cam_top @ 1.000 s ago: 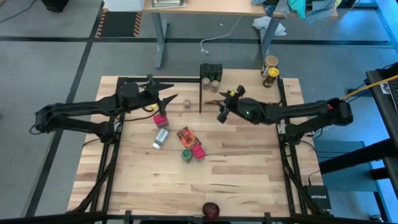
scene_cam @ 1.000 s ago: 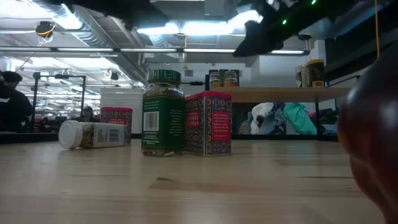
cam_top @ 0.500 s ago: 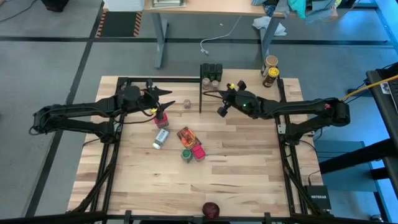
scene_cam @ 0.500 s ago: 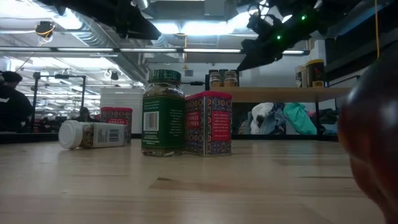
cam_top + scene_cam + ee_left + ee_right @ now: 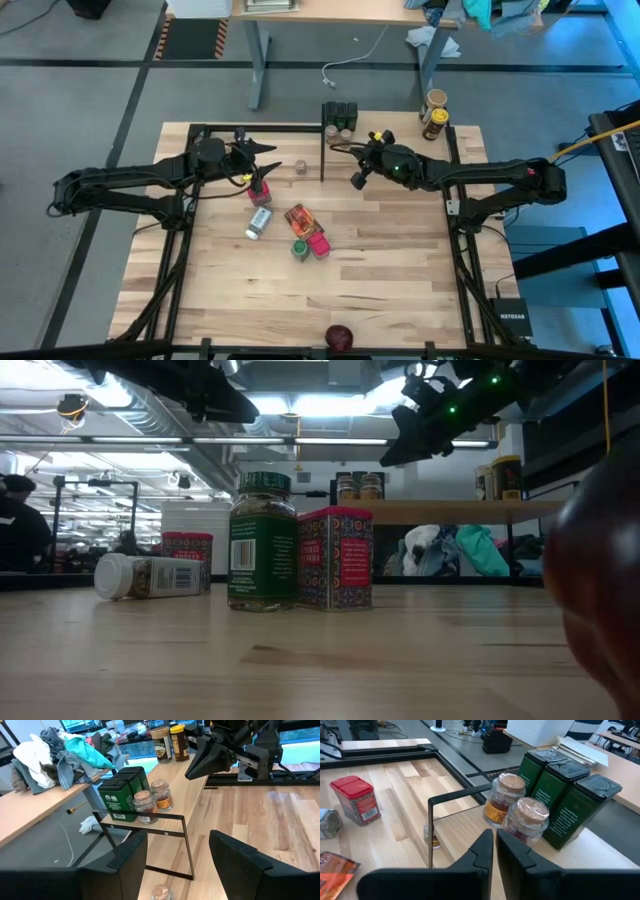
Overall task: Shelf spices
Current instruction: Put the bottom transparent seasoning bottle on the shelf
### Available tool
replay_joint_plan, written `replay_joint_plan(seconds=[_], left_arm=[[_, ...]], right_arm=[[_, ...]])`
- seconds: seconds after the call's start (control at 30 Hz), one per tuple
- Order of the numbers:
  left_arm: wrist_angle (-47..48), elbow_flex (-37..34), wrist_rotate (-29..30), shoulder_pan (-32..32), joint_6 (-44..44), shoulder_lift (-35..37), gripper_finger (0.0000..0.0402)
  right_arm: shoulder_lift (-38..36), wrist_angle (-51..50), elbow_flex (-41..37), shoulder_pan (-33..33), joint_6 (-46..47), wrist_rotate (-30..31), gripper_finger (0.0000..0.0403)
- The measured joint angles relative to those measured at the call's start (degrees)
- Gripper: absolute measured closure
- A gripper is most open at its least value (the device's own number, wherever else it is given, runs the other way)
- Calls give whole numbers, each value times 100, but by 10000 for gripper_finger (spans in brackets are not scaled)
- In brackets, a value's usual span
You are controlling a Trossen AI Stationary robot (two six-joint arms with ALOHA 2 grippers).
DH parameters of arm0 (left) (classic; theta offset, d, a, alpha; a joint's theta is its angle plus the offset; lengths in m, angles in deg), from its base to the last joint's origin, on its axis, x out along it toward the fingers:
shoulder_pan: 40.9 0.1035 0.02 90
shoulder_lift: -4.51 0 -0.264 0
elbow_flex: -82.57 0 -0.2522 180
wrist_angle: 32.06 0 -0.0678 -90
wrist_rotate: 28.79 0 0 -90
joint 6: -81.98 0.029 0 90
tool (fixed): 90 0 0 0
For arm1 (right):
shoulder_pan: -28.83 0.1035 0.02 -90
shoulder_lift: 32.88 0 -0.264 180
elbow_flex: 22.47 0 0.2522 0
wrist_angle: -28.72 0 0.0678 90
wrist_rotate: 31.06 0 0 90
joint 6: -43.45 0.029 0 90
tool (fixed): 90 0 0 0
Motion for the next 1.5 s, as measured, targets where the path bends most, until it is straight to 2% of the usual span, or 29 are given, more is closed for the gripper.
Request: replay_joint_plan(seconds=[0.43, 0.57, 0.73, 1.13, 1.5], left_arm=[[57, 0, -2, -2, -25, 0, 194], [65, 0, -2, -2, -122, 0, 194], [142, 1, -1, -2, -130, -1, 194], [172, 4, 0, -2, -133, -4, 194], [267, 4, -2, -2, -158, -4, 194]], right_arm=[[1, -89, 0, 0, 36, -3, 374], [59, -237, -2, 0, 745, 138, 374], [95, -374, -4, 0, 759, -3, 374], [824, 480, -5, -425, 477, -61, 375], [903, 719, -4, -711, 447, -147, 375]])
